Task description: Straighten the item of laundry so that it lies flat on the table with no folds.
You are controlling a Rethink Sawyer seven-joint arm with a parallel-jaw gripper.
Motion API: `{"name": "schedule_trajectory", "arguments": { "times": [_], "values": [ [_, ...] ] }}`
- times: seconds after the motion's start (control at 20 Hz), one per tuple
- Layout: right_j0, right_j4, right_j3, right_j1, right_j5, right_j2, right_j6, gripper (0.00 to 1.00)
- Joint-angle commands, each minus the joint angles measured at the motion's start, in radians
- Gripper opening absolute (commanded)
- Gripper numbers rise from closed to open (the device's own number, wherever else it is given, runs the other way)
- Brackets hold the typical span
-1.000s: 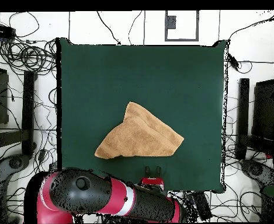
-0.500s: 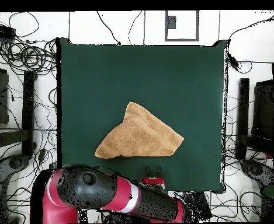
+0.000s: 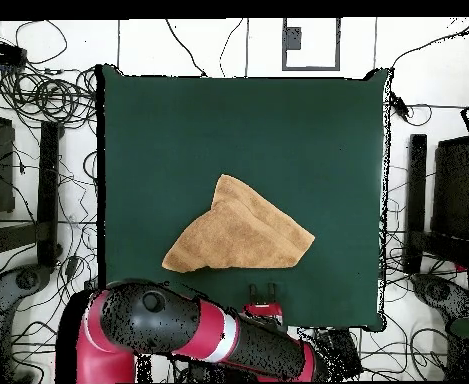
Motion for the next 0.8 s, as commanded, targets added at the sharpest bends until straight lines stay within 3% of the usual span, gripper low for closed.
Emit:
{"name": "schedule_trajectory", "arguments": {
  "times": [0.05,0.1,0.2,0.3,0.45,0.55,0.6,0.8],
  "values": [
    [-0.014,0.332,-0.48,0.019,0.13,0.199,-0.135,1.0],
    [-0.012,0.278,-0.488,0.004,0.218,0.199,-0.098,1.0],
    [-0.012,0.079,-0.533,-0.045,0.465,0.207,0.03,1.0],
    [0.003,0.042,-0.538,-0.059,0.545,0.199,0.031,1.0],
    [-0.013,-0.096,-0.561,-0.107,0.689,0.241,0.107,1.0],
    [-0.047,-0.28,-0.586,-0.168,0.843,0.317,0.21,1.0],
    [-0.085,-0.482,-0.604,-0.228,0.977,0.41,0.333,1.0],
    [-0.215,-0.949,-0.547,-0.374,1.242,0.69,0.578,1.0]
  ]
}}
